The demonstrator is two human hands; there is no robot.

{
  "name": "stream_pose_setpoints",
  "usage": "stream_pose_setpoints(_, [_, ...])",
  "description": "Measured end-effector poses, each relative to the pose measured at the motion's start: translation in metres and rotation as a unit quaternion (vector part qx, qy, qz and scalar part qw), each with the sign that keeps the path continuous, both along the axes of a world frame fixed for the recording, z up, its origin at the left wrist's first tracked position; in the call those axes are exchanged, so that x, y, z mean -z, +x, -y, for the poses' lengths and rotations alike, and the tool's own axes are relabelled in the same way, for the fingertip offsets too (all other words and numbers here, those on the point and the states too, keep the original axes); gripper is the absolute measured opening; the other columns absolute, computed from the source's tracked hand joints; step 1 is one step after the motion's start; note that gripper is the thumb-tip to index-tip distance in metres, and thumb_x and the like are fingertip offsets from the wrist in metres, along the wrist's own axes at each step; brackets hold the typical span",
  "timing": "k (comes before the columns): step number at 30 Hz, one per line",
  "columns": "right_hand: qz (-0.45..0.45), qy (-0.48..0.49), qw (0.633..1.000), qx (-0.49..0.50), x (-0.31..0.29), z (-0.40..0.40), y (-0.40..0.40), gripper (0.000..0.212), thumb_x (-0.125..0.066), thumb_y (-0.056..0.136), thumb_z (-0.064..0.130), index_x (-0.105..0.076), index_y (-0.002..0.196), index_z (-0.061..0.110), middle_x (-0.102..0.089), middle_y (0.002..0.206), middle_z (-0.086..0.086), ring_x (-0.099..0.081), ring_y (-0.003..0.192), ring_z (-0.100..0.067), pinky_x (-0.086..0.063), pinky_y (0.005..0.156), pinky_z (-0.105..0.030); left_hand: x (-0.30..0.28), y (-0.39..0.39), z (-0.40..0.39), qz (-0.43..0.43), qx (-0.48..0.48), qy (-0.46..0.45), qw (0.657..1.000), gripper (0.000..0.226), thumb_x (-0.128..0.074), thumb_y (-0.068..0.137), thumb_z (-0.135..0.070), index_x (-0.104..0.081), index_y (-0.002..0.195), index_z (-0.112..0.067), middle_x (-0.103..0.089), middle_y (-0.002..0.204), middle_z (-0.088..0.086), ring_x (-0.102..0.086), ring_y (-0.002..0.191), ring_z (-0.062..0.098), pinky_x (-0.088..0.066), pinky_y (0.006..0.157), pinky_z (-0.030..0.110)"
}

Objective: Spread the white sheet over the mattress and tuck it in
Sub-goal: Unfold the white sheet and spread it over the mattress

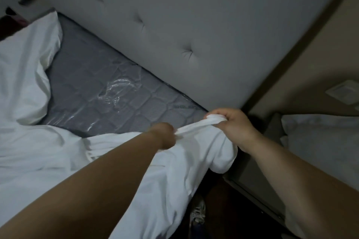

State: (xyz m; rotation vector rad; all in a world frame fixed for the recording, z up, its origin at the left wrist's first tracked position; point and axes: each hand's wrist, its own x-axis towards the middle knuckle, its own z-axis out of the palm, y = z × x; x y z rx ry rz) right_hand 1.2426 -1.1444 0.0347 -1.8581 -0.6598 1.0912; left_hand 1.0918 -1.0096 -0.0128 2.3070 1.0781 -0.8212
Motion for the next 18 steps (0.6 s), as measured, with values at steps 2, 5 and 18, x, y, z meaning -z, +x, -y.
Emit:
stream_pose_setpoints(2, [0.097, -0.025, 0.991, 0.09, 0.0, 0.017, 0.023, 0.022, -0.063, 0.085, 0.004, -0.072, 0.089, 0.023, -0.069, 0.09, 0.004, -0.062, 0.09, -0.013, -0.044, 0.08, -0.023, 0.002, -0.003, -0.007, -0.081, 0.022, 0.078, 0.993, 0.04, -0.048, 0.091, -0.027, -0.053, 0.129, -0.013, -0.047, 0.135, 0.014, -0.046, 0.124, 0.031, -0.042, 0.103, 0.039])
stream_pose_setpoints(5, [0.216, -0.17, 0.944, 0.181, 0.013, 0.053, 0.061, 0.034, -0.055, 0.092, 0.016, -0.06, 0.125, 0.009, -0.061, 0.124, -0.012, -0.055, 0.115, -0.031, -0.043, 0.095, -0.034, -0.003, 0.0, -0.018, -0.049, 0.022, 0.109, 0.993, 0.032, -0.048, 0.092, -0.026, -0.057, 0.12, -0.014, -0.051, 0.127, 0.011, -0.05, 0.116, 0.028, -0.044, 0.093, 0.037])
stream_pose_setpoints(18, [0.066, -0.11, 0.988, -0.081, -0.001, -0.012, 0.027, 0.042, -0.07, 0.08, 0.005, -0.058, 0.12, 0.01, -0.064, 0.111, -0.005, -0.061, 0.109, -0.022, -0.043, 0.081, -0.023, -0.069, 0.102, 0.03, 0.238, 0.103, -0.023, 0.965, 0.013, -0.059, 0.082, -0.01, -0.057, 0.094, -0.014, -0.064, 0.099, 0.009, -0.058, 0.095, 0.028, -0.035, 0.071, 0.022])
